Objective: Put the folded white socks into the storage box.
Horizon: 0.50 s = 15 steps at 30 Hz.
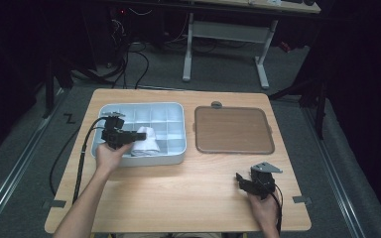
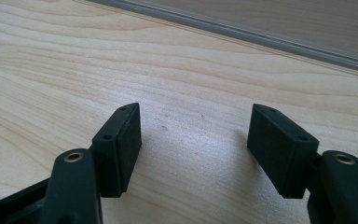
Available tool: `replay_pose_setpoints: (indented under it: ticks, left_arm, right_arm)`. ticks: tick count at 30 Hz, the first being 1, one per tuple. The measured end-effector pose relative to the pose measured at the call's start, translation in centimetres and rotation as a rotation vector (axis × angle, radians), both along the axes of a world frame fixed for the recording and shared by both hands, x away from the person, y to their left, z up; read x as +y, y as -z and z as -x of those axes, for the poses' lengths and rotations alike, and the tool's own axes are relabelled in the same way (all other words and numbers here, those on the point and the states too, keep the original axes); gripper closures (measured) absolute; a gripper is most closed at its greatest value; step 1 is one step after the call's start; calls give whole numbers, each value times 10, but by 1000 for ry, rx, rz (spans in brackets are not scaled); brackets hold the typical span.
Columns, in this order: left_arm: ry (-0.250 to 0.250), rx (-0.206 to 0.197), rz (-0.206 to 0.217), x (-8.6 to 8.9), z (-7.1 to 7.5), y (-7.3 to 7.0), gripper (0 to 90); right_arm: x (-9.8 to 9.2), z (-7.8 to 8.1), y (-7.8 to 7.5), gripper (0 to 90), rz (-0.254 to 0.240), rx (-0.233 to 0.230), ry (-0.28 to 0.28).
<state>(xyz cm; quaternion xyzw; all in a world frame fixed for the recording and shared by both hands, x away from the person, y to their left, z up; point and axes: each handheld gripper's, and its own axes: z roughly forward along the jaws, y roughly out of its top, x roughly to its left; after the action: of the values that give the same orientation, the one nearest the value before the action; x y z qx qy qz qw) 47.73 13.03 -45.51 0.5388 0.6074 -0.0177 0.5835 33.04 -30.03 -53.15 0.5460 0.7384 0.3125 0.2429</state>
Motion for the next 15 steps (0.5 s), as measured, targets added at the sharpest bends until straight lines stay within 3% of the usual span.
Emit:
replay_pose_setpoints:
  ticks: [11,15]
  left_arm:
    - [7,-14,-70,-1,2,8,715]
    - [5,-13,-74,1,4,12,715]
  right_arm:
    - [0,0,0,356,0,0,0]
    - [0,0,0,356,0,0,0]
